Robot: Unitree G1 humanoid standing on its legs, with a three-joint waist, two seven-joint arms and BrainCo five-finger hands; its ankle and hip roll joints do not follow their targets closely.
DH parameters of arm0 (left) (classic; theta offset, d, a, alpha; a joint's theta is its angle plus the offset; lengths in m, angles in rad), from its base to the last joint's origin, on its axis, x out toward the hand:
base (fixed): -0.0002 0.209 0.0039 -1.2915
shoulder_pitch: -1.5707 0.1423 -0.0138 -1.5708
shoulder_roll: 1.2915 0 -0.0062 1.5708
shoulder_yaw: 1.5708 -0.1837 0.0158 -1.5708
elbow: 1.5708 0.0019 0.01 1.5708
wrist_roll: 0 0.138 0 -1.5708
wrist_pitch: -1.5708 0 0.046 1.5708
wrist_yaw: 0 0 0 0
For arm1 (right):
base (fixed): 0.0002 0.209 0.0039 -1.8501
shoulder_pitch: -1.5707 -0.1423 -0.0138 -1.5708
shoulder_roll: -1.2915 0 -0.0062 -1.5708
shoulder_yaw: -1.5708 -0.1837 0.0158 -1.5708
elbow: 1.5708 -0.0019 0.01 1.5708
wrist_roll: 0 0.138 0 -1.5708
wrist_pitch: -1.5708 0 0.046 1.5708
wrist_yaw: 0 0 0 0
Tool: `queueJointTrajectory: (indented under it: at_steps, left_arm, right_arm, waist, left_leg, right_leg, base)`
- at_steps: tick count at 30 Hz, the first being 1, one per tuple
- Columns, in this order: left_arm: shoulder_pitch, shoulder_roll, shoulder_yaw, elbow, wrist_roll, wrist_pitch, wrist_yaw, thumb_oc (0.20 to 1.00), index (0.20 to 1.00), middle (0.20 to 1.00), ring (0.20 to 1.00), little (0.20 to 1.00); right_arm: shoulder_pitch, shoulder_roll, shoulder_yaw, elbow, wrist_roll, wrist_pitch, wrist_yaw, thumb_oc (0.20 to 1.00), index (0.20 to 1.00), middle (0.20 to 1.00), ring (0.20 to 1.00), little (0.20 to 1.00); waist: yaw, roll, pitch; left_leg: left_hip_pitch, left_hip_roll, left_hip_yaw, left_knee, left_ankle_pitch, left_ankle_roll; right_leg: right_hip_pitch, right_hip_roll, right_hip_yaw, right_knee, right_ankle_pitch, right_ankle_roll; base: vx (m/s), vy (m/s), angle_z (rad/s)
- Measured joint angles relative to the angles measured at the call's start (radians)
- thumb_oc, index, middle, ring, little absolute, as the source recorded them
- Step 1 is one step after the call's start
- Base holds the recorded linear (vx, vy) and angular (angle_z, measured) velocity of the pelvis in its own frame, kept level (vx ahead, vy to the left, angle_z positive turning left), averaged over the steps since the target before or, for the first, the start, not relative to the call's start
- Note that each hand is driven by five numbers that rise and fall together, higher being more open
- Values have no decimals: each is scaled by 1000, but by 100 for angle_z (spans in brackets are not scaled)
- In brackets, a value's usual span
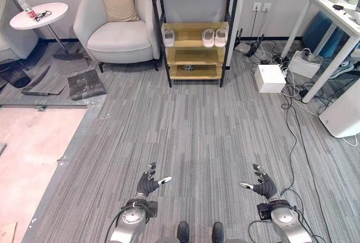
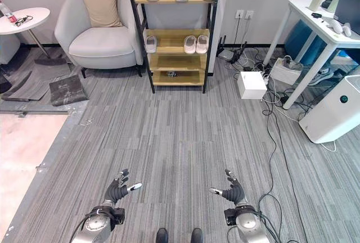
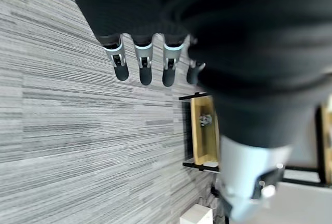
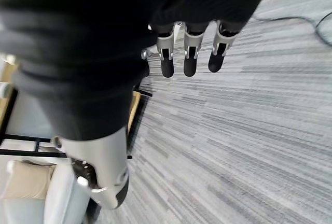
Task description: Arrange the slippers neatly on the shoe rack.
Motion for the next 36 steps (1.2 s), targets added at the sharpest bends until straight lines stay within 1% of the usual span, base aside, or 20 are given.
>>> queueJointTrajectory:
  at_steps: [2,3,6,8,9,12,15,16,20,28,31,36]
  left_arm:
    - [-1,0,0,0,0,1,-2,1000,1000,1000,1000,1000]
    - [0,0,0,0,1,1,-4,1000,1000,1000,1000,1000]
    - [5,-1,-1,2,1,9,-15,1000,1000,1000,1000,1000]
    - [5,-1,-1,3,-1,10,-17,1000,1000,1000,1000,1000]
    - [5,-1,-2,3,-1,11,-18,1000,1000,1000,1000,1000]
    - [5,-1,-6,5,-1,14,-22,1000,1000,1000,1000,1000]
    - [5,-1,-12,5,-9,18,-25,1000,1000,1000,1000,1000]
    - [5,-1,-12,5,-23,19,-25,1000,1000,1000,1000,1000]
    - [5,-1,-11,5,-40,19,-25,1000,1000,1000,1000,1000]
    - [14,-1,-10,5,-40,19,-16,1000,1000,1000,1000,1000]
    - [16,-1,-10,5,-40,19,-16,1000,1000,1000,1000,1000]
    - [24,-1,-10,5,-40,19,-15,1000,1000,1000,1000,1000]
  right_arm:
    - [0,-2,-13,0,0,0,-2,1000,1000,1000,1000,1000]
    - [0,-3,-16,0,0,0,-2,1000,1000,1000,1000,1000]
    - [5,-2,-15,5,0,1,-2,1000,1000,1000,1000,1000]
    - [5,-2,-15,8,0,1,-1,1000,1000,1000,1000,1000]
    - [6,-2,-15,9,0,1,-1,1000,1000,1000,1000,1000]
    - [6,-1,-12,28,0,2,-1,1000,1000,1000,1000,1000]
    - [7,-1,-11,30,0,2,-1,1000,1000,1000,1000,1000]
    - [7,-1,-11,30,0,2,-1,1000,1000,1000,1000,1000]
    - [6,-1,-5,31,0,2,0,1000,1000,1000,1000,1000]
    - [7,1,-5,37,0,2,-2,1000,1000,1000,1000,1000]
    - [7,4,-5,38,2,2,-2,1000,1000,1000,1000,1000]
    - [7,16,-2,37,19,2,0,1000,1000,1000,1000,1000]
  waist:
    - [0,-1,0]
    - [0,-3,2]
    - [-1,-4,7]
    - [-2,-4,7]
    - [-1,-4,7]
    - [-2,-4,7]
    - [-4,-4,7]
    - [-4,-4,7]
    - [-4,-3,7]
    - [-6,-2,6]
    - [-5,-1,5]
    - [-5,-1,1]
  left_leg:
    - [1,0,0,0,0,0]
    - [3,1,0,0,0,0]
    - [14,1,1,0,-1,-2]
    - [16,1,0,0,-10,-14]
    - [16,1,0,0,-10,-14]
    - [16,1,3,0,-10,-14]
    - [17,1,6,0,-10,-13]
    - [18,2,8,0,-6,-8]
    - [25,3,26,0,-4,-5]
    - [33,3,27,0,-6,-5]
    - [33,3,26,-1,-11,-11]
    - [34,3,26,0,-7,-5]
  right_leg:
    - [1,0,0,0,-2,2]
    - [2,0,0,0,-7,9]
    - [12,0,1,0,-11,6]
    - [13,1,1,0,-12,5]
    - [11,1,2,0,-12,3]
    - [6,1,6,0,-17,-6]
    - [5,1,11,0,-10,3]
    - [6,2,13,0,-8,5]
    - [13,3,28,0,-7,3]
    - [16,3,30,0,-7,3]
    - [18,3,30,0,-6,2]
    - [22,3,29,0,-4,3]
  base:
    - [0,0,0]
    - [0,0,0]
    - [0,0,0]
    - [0,0,0]
    - [0,0,0]
    - [-1,2,-4]
    - [3,0,-4]
    - [-2,0,-9]
    - [4,6,-11]
    - [1,1,0]
    - [0,0,0]
    - [0,0,0]
